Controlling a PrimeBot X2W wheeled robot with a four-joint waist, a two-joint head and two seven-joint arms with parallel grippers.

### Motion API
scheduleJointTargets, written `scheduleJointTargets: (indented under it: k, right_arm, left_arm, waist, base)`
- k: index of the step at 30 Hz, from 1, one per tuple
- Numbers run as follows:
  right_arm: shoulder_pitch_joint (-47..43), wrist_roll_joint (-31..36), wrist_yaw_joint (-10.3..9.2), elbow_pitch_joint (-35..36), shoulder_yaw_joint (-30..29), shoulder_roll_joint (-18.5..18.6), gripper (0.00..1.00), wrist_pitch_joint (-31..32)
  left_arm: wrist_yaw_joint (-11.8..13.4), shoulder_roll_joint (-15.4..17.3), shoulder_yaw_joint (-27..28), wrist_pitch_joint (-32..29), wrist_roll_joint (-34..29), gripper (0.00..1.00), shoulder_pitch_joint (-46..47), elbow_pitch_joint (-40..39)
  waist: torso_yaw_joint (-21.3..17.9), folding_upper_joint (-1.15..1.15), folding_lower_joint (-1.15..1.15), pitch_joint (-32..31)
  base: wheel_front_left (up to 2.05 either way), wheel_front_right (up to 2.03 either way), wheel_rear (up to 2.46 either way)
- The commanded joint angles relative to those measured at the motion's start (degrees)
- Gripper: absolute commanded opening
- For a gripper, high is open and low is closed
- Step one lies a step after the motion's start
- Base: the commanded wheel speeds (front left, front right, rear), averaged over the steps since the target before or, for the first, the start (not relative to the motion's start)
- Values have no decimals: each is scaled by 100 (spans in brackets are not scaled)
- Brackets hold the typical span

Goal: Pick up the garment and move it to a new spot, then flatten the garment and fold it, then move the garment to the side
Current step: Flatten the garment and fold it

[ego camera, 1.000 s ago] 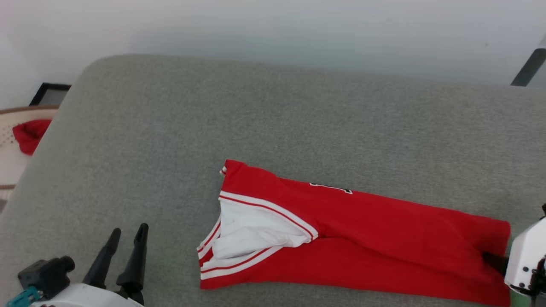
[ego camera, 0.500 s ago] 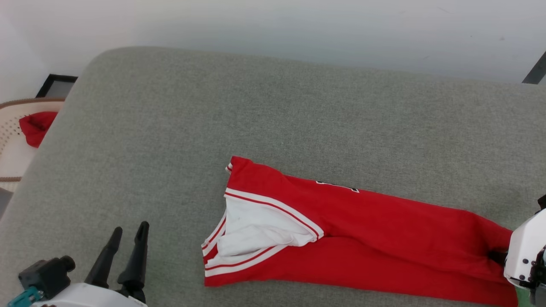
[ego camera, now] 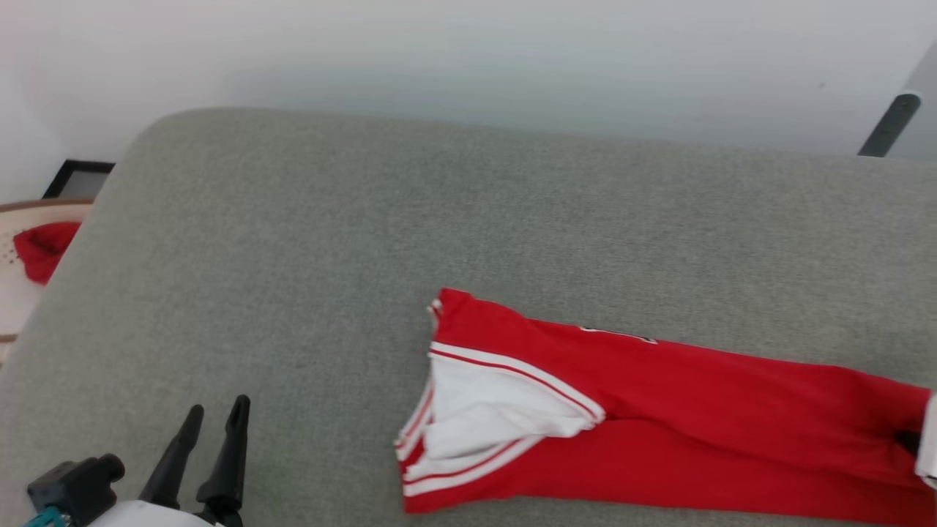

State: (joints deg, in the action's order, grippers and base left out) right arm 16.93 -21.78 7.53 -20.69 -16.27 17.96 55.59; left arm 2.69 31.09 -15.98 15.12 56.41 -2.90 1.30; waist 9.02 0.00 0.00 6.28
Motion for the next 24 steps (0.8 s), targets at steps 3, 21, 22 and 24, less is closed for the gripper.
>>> scheduleJointTargets:
  k: [3, 21, 22, 24]
  right_arm:
    - [39, 96, -7, -99, -123, 177, 0, -74]
    - [-22, -390, -7, 213, -80, -29, 0, 222]
    - [-47, -502, -7, 337, -41, -96, 0, 295]
    - [-81, -715, -7, 606, 18, -266, 0, 445]
  left_arm:
    - [-20, -8, 66, -2, -68, 100, -107, -2]
    - [-25, 10, 71, -30, -16, 100, -343, 30]
    - [-19, 8, 64, -39, -15, 100, -352, 32]
    - [-10, 7, 46, -52, -24, 100, -374, 36]
  waist:
    - [-120, 0, 0, -105]
    - [-423, 0, 0, -572]
    - [-423, 0, 0, -607]
    - [-416, 0, 0, -673]
  base:
    - [0, 0, 0]
    - [0, 0, 0]
    - [0, 0, 0]
    - [0, 0, 0]
